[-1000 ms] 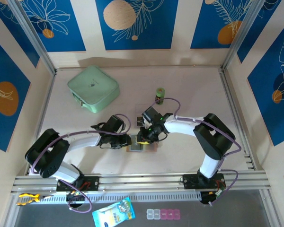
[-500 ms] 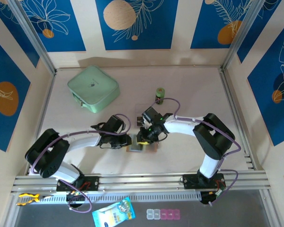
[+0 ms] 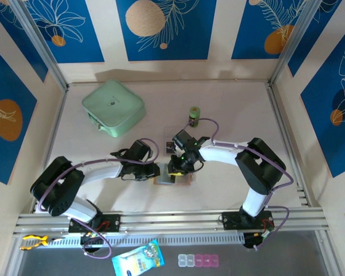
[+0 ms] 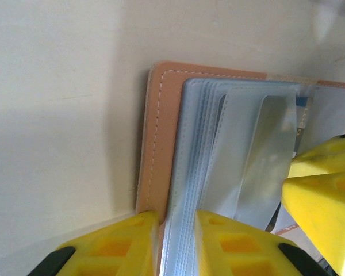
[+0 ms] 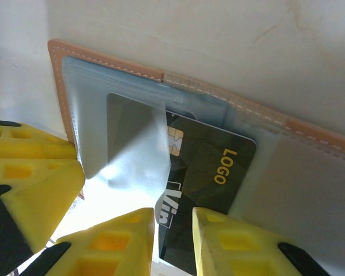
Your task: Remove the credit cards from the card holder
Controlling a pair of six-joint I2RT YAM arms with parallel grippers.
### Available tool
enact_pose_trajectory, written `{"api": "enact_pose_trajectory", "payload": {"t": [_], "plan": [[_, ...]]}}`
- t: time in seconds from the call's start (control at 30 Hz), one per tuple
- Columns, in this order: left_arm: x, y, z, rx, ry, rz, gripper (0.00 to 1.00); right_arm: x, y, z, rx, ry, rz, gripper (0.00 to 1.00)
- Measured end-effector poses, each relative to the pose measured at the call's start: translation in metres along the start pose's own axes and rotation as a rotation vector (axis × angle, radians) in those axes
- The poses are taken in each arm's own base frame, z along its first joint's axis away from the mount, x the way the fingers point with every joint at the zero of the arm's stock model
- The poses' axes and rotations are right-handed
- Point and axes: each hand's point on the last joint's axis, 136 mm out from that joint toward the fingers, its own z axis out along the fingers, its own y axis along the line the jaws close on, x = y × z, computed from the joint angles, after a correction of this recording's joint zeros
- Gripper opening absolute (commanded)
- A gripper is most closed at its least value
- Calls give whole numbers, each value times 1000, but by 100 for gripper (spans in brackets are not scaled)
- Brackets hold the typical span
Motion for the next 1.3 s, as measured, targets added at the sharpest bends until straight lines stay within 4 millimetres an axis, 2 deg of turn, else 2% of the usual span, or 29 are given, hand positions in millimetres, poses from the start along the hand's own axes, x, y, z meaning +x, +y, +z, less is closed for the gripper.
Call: {"api": "enact_pose_trajectory", "payload": {"t": [0.3,0.5,0.63,0.83,1.03,1.3], "plan": [[-9,-19,-13,51,-33,22,21,-3,4,-3,-15,-17,-26,25],[-9,-26,-15,73,-26,24,15,-7,12,-24,-76,-74,-37,25],[-9,-32,-12,87,-17,24,13,-10,8,-33,-100,-93,-6,25],[-5,-36,-1,93,11,26,6,-6,-6,-28,-102,-72,45,25],[-2,-33,10,89,35,16,3,-3,-6,-24,-119,-56,59,25],[0,-29,11,72,48,15,3,-1,-9,-12,-125,-25,78,25]]}}
